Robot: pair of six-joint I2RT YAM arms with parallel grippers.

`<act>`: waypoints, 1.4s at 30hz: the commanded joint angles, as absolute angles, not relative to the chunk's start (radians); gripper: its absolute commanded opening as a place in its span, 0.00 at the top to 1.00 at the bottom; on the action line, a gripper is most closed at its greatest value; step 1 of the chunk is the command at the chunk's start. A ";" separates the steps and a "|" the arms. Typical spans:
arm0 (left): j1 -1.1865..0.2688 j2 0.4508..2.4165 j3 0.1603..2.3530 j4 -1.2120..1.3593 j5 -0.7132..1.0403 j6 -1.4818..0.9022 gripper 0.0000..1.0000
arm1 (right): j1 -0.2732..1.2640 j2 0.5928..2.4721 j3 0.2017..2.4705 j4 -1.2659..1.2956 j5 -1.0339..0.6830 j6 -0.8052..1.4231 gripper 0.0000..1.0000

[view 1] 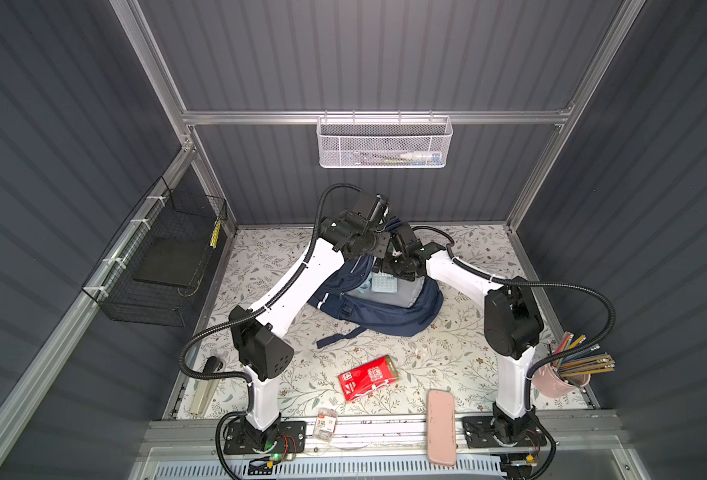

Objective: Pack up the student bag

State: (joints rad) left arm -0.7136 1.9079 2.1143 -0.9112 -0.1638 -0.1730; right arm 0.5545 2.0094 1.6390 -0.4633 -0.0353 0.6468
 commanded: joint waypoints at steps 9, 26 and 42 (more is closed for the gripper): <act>-0.719 1.799 1.861 -0.681 -0.034 -0.279 1.00 | 0.530 1.707 1.378 -0.442 0.034 0.644 0.01; -0.704 1.698 1.583 -0.427 0.204 -0.421 0.00 | 0.675 1.023 0.757 -0.357 0.291 0.583 0.01; -0.388 1.288 0.621 0.403 0.213 -1.140 0.18 | 1.066 1.489 1.102 -0.236 0.429 0.643 0.13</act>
State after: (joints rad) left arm -0.3828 1.2537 0.6758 0.1207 0.2253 -0.9260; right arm 1.0386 1.4322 1.0344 -0.2581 0.3717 0.6315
